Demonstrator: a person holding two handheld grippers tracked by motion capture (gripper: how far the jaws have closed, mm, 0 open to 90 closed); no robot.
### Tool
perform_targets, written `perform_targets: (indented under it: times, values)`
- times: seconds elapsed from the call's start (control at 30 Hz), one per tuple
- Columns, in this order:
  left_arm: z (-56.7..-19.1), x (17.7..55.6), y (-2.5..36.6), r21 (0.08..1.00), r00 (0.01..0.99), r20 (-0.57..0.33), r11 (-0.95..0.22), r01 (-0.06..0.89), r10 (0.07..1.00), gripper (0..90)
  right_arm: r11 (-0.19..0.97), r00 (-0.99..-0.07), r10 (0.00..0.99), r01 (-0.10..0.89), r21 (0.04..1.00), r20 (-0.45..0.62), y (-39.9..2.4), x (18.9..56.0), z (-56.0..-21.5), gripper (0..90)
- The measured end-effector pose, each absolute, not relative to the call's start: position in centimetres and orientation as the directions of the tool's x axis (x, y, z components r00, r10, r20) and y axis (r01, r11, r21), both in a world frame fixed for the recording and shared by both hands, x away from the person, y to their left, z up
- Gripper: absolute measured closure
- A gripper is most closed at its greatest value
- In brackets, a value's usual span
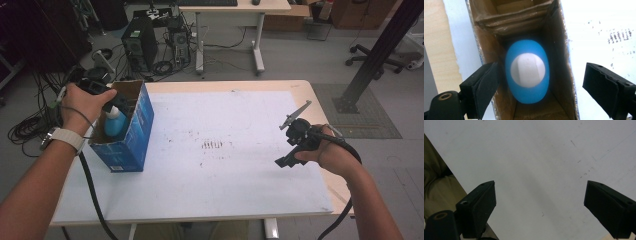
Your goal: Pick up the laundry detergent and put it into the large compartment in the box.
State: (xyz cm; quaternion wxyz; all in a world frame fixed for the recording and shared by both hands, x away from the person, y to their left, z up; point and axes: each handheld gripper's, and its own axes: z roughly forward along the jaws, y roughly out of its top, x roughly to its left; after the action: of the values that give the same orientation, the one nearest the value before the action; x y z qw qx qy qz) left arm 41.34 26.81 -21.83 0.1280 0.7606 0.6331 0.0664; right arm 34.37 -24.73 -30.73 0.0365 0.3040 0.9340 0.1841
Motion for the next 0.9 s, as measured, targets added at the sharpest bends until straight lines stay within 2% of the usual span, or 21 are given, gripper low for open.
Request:
perform_targets:
  times: [0.9]
  values:
    - [-17.5,40.7,25.2,0.323,0.289,-0.049,-0.258,0.911,0.956,13.0,0.735,-0.800,0.597,0.573,0.364,0.054,-24.8,34.2,-30.5,10.8]
